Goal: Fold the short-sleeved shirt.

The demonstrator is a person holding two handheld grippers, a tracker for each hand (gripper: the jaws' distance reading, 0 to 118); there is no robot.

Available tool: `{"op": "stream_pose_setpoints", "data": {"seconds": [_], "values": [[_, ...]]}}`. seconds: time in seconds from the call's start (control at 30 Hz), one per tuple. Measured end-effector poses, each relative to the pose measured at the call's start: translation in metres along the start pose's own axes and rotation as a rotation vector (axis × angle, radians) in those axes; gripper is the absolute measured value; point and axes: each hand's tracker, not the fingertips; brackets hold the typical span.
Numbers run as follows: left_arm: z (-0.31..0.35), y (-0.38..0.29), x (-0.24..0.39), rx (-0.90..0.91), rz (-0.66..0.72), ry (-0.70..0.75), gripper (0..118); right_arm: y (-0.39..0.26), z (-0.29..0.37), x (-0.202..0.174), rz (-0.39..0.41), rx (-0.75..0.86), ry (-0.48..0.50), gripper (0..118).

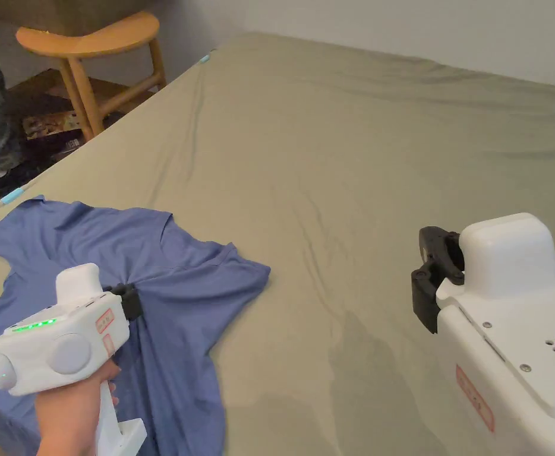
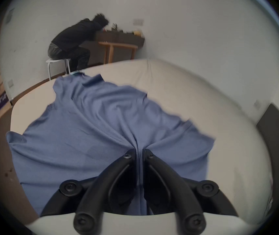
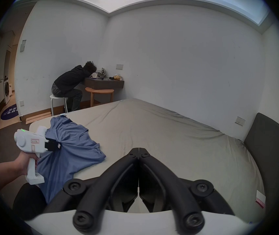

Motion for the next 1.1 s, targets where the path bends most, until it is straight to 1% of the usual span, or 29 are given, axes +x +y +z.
{"op": "stream_pose_setpoints", "data": {"seconds": [0.1,0.2,0.33,0.57,0.77,0.9,1.0,1.1], "values": [[0.029,0.02,0.002,0.069,0.033,-0.041,6,0.003,0.013,0.005,-0.011,0.019,-0.011,1],[0.064,0.037,0.009,0.139,0.105,-0.101,6,0.007,0.027,0.008,-0.019,0.045,-0.024,1],[0.11,0.065,0.03,0.249,0.078,-0.18,6,0.012,0.047,0.014,-0.023,0.081,-0.041,1],[0.19,0.129,0.102,0.435,-0.104,-0.32,6,0.018,0.083,0.035,-0.049,0.147,-0.092,1],[0.23,0.163,0.179,0.482,-0.238,-0.494,6,0.016,0.113,0.065,-0.073,0.178,-0.176,1],[0.235,0.162,0.232,0.456,-0.304,-0.604,6,0.011,0.135,0.09,-0.087,0.184,-0.251,1],[0.232,0.147,0.276,0.435,-0.377,-0.676,6,0.004,0.153,0.108,-0.097,0.178,-0.313,1],[0.219,0.128,0.322,0.382,-0.398,-0.765,6,-0.005,0.171,0.128,-0.093,0.163,-0.382,1]]}}
